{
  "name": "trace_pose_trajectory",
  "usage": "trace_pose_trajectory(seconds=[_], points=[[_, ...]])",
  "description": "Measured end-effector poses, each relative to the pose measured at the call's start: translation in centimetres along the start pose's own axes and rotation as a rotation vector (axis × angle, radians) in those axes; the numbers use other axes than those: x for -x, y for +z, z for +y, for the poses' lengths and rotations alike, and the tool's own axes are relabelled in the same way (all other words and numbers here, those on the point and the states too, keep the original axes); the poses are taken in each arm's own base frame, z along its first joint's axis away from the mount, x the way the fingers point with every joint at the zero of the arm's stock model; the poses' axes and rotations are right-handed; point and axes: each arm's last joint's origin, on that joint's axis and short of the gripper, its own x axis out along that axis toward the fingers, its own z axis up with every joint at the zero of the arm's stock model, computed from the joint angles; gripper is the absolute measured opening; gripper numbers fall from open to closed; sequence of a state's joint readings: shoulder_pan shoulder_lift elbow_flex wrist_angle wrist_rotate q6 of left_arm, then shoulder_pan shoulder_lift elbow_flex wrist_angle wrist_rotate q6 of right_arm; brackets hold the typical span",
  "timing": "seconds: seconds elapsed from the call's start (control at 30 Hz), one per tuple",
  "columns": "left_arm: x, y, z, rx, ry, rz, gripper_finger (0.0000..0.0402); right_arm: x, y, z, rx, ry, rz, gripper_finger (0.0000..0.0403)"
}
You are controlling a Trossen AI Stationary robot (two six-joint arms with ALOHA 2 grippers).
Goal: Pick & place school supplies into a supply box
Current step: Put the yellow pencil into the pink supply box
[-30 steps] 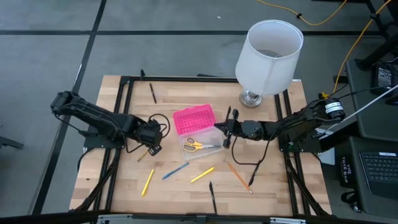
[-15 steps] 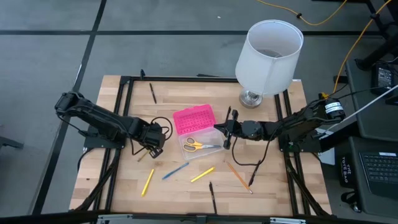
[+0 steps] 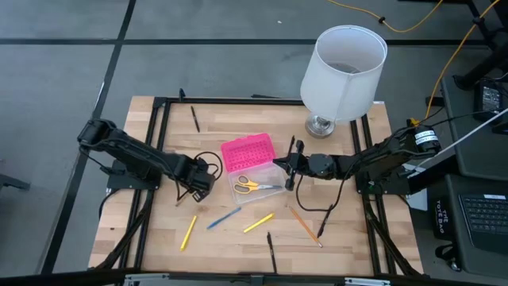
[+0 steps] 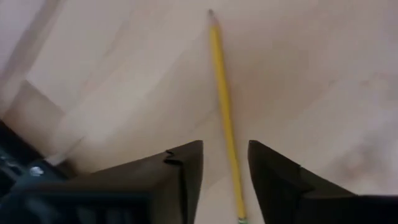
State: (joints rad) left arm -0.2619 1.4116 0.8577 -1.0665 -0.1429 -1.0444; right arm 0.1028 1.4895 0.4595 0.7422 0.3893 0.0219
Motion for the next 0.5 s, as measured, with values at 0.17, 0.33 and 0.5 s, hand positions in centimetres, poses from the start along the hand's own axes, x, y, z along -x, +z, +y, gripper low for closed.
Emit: trace_pose_trajectory(seconds=[0.17,0.33,0.5], points=[[-0.7,0.0,-0.4,-0.016,0.026,0.035,0.0148,0.0,0.0,0.0,0.0,0.0,0.0,0.0026],[-1.5,0.1,-0.7,-0.025,0.052,0.06,0.0152,0.0,0.0,0.0,0.0,0.0,0.001,0.0026],[-3.0,0.1,-0.7,-0.006,0.005,0.08,0.0145,0.0,0.0,0.0,0.0,0.0,0.0,0.0026]])
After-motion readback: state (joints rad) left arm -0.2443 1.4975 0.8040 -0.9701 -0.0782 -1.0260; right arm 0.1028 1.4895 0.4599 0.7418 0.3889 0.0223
